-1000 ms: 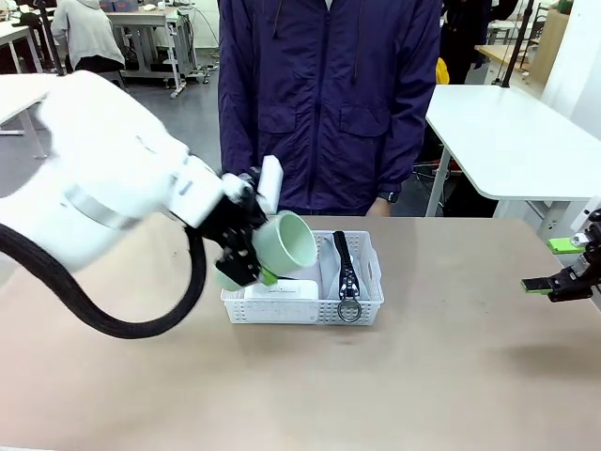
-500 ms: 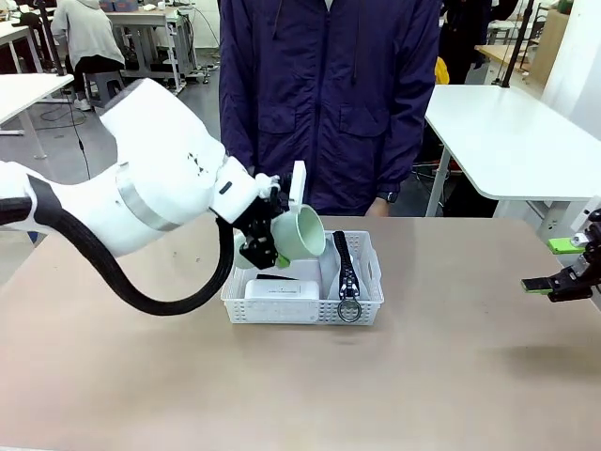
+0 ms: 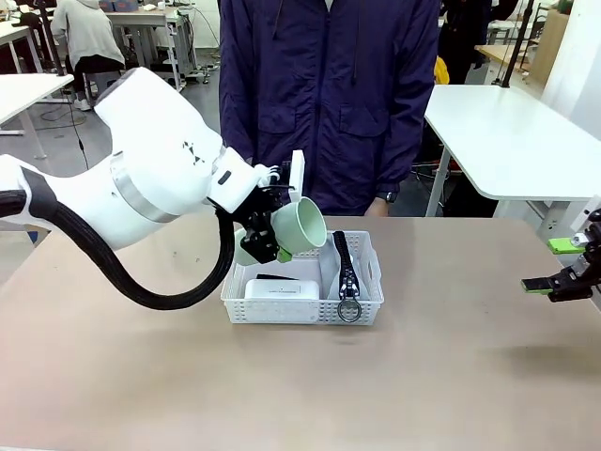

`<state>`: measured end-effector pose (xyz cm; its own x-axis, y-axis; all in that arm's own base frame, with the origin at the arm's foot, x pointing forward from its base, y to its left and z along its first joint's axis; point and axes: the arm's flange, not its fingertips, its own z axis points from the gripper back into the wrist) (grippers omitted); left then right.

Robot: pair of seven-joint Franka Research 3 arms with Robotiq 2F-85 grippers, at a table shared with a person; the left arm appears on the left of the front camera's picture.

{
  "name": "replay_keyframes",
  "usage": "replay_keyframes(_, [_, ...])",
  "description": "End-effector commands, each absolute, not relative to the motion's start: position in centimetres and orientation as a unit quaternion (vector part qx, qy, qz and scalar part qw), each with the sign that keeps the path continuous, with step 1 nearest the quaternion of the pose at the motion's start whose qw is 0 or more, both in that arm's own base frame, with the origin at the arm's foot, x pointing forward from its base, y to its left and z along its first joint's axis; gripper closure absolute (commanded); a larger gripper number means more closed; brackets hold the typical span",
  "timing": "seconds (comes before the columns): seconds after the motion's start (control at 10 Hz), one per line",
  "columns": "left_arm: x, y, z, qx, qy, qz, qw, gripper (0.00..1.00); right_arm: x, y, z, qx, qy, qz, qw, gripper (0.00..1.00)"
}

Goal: Efficiently arrange items inside the basket to fit them all.
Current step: Pick up the Reusable plastic cup and place it inside the Organizing basket.

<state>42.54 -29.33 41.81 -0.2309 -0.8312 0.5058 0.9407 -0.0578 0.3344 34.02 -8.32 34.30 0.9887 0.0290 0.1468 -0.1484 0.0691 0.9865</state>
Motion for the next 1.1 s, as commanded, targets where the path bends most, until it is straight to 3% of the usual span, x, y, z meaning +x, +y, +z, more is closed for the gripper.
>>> replay_keyframes(0.0, [42.7, -29.1, 41.8, -0.081, -0.312, -0.726, 0.608, 1.00, 33.6, -8.6, 34.4, 0.680, -0.044, 0.072, 0.728, 0.00])
replay_keyframes(0.1, [42.7, -29.1, 41.8, -0.081, -0.312, -0.726, 0.608, 1.00, 33.6, -8.6, 34.4, 0.680, -0.044, 0.072, 0.728, 0.00])
replay_keyframes(0.2, [42.5, -29.3, 41.7, -0.089, -0.307, -0.722, 0.614, 0.13, 33.6, -8.6, 34.4, 0.680, -0.044, 0.072, 0.728, 0.00])
replay_keyframes(0.6, [46.8, -33.4, 43.5, -0.100, -0.197, -0.743, 0.632, 0.13, 33.6, -8.6, 34.4, 0.680, -0.044, 0.072, 0.728, 0.00])
replay_keyframes(1.0, [49.2, -35.1, 41.8, -0.065, -0.135, -0.717, 0.681, 0.13, 33.6, -8.6, 34.4, 0.680, -0.044, 0.072, 0.728, 0.00])
